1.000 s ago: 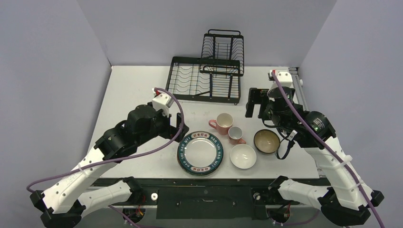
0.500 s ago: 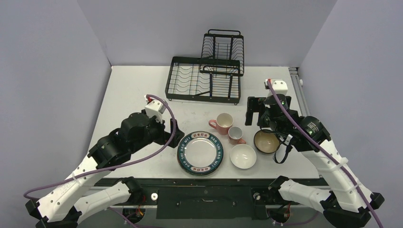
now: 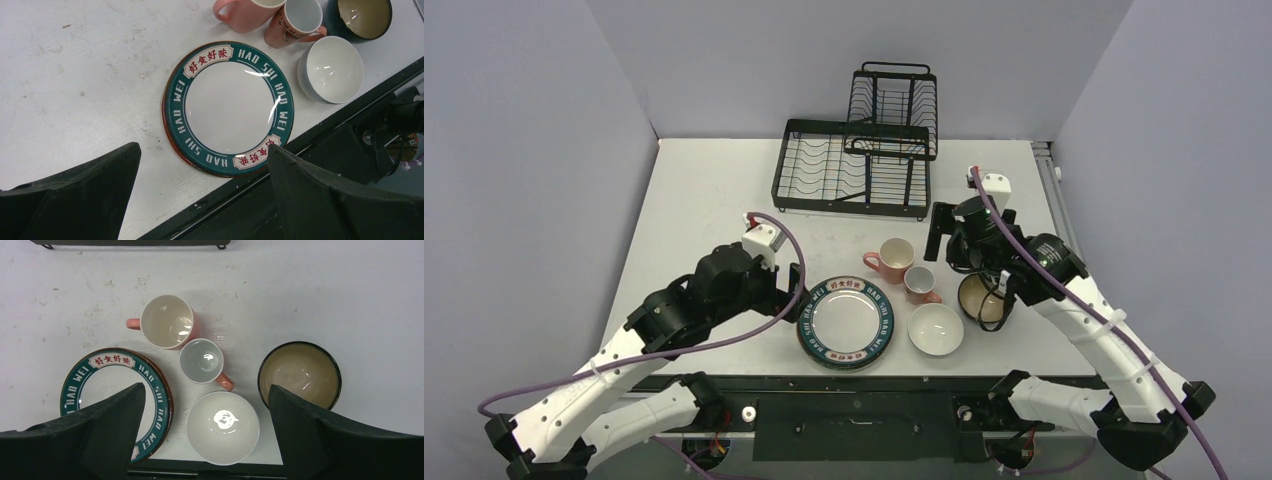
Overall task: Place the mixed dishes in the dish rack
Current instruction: Pick up the cup at the center of the board.
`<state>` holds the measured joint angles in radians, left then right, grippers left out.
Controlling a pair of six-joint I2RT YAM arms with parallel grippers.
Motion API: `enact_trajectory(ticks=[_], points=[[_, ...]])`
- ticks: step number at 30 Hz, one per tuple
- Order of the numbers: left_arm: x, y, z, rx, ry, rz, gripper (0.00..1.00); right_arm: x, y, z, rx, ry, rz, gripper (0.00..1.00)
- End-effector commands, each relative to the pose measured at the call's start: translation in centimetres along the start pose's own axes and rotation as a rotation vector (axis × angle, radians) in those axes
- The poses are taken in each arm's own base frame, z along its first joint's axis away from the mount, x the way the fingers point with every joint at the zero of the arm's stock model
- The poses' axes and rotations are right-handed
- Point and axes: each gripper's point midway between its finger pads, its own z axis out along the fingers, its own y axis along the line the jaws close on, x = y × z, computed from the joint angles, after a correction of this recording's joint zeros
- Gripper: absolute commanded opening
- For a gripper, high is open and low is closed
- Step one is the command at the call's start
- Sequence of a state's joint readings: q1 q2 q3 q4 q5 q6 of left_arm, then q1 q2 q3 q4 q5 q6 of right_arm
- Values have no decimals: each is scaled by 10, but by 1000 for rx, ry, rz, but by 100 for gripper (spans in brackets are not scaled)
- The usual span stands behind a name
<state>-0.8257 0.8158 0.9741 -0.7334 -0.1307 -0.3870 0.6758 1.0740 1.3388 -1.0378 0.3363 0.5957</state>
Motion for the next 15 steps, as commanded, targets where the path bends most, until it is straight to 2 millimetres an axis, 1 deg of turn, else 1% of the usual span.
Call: enact_trajectory(ticks=[1, 4, 8, 11, 15], points=[[-4, -11, -4, 80, -48, 21, 96, -2, 16, 10, -11, -16, 91, 87], [3, -10, -4, 93, -42, 31, 96, 4, 26, 19, -12, 6, 127, 84], [8, -11, -7, 117, -56, 40, 96, 10, 39, 27, -9, 20, 190, 81], [13, -14, -9, 150, -60, 53, 96, 16, 47, 34, -1, 32, 255, 78], [21, -12, -9, 160, -53, 67, 96, 26, 53, 46, 25, 49, 332, 75]])
